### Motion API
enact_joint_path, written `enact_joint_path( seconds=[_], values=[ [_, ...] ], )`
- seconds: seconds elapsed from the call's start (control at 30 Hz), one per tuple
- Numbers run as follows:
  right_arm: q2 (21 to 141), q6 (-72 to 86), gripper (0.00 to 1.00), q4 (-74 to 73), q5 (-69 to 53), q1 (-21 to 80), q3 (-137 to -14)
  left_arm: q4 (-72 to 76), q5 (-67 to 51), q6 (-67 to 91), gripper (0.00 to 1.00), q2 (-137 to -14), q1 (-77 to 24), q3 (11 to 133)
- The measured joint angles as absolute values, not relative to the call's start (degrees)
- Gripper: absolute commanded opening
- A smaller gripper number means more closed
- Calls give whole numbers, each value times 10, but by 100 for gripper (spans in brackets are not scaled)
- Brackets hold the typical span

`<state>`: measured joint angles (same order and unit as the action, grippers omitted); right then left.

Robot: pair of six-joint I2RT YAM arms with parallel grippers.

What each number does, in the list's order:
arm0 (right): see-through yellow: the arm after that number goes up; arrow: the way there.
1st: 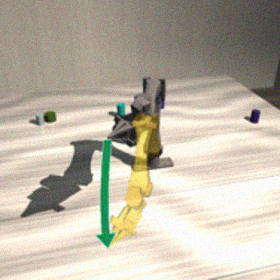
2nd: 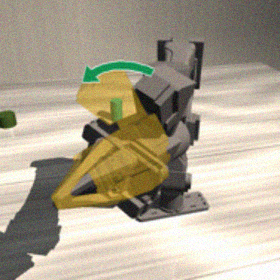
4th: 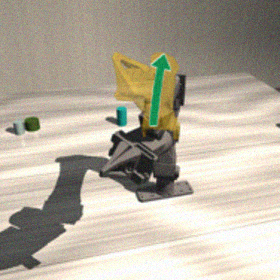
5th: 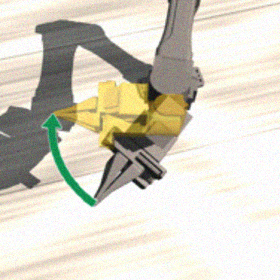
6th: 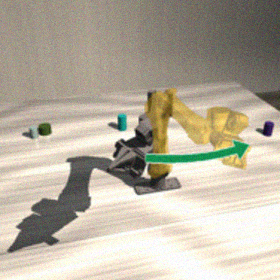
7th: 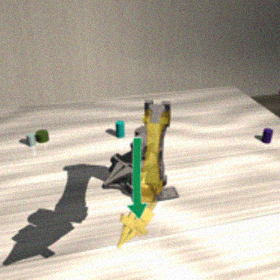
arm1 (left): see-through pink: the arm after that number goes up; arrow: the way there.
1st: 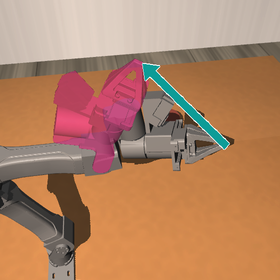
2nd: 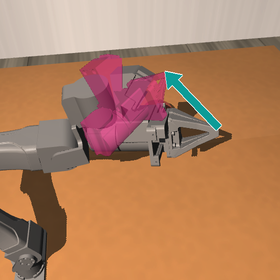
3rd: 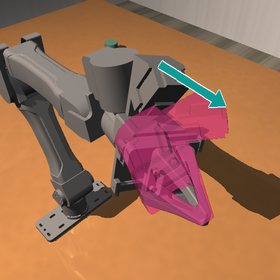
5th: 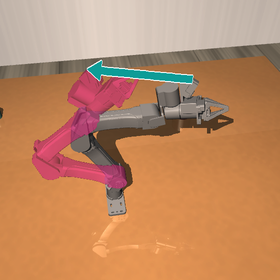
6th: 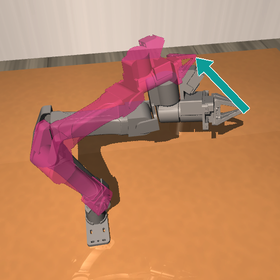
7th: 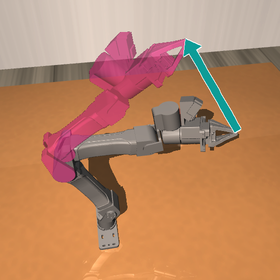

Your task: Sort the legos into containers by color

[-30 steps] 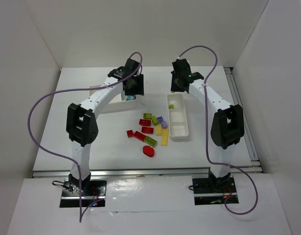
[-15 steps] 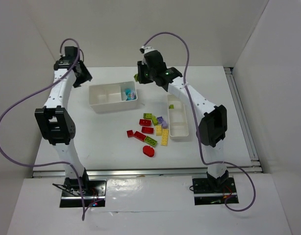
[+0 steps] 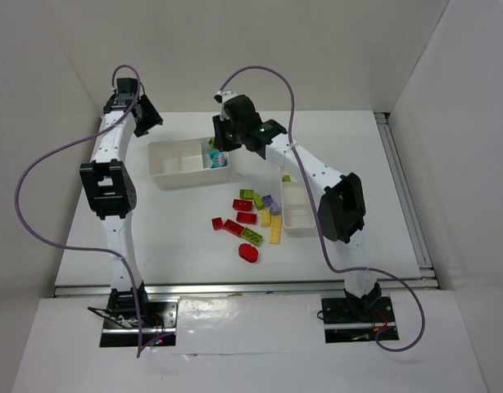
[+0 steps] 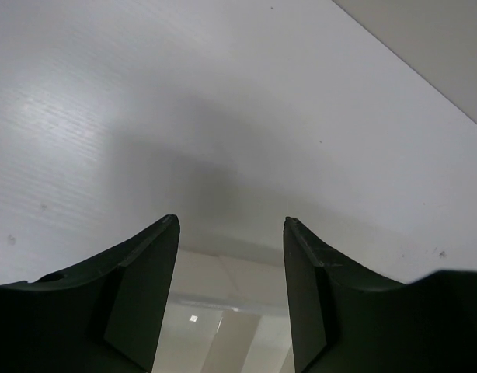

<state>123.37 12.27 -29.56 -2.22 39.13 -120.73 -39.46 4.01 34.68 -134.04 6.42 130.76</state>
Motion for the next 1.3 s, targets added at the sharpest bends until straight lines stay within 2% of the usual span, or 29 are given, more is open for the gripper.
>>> enact_joint_path(
  seconds=[0.13, 0.37, 0.67, 0.83, 0.9, 1.07, 1.13, 1.23, 1.27, 1.3],
  values=[
    [1234, 123, 24, -296, -22, 391, -1207, -371, -7, 338, 63, -1374, 68, 1307],
    [1236, 123, 24, -299, -22, 391, -1216, -344, -42, 312, 60, -1351, 71, 1193],
    [1270, 124, 24, -291, -39, 391, -1243, -341, -64, 286, 58, -1201, 67, 998],
    [1315, 125, 24, -291, -54, 392, -1257, -341, -67, 284, 58, -1119, 53, 930],
    [1327, 125, 24, -291, -60, 393, -1257, -349, -69, 284, 63, -1097, 47, 913],
    [1334, 123, 24, -292, -80, 401, -1257, -371, -42, 288, 67, -1083, 36, 907],
    [1334, 121, 27, -291, -85, 407, -1257, -384, -28, 289, 68, -1082, 35, 913],
    [1335, 116, 40, -292, -97, 416, -1256, -402, -11, 294, 68, -1082, 36, 935],
    [1335, 115, 47, -291, -102, 420, -1256, -405, -7, 297, 68, -1082, 36, 944],
    [1335, 112, 66, -291, -105, 422, -1256, -406, -2, 301, 68, -1081, 35, 953]
  ],
)
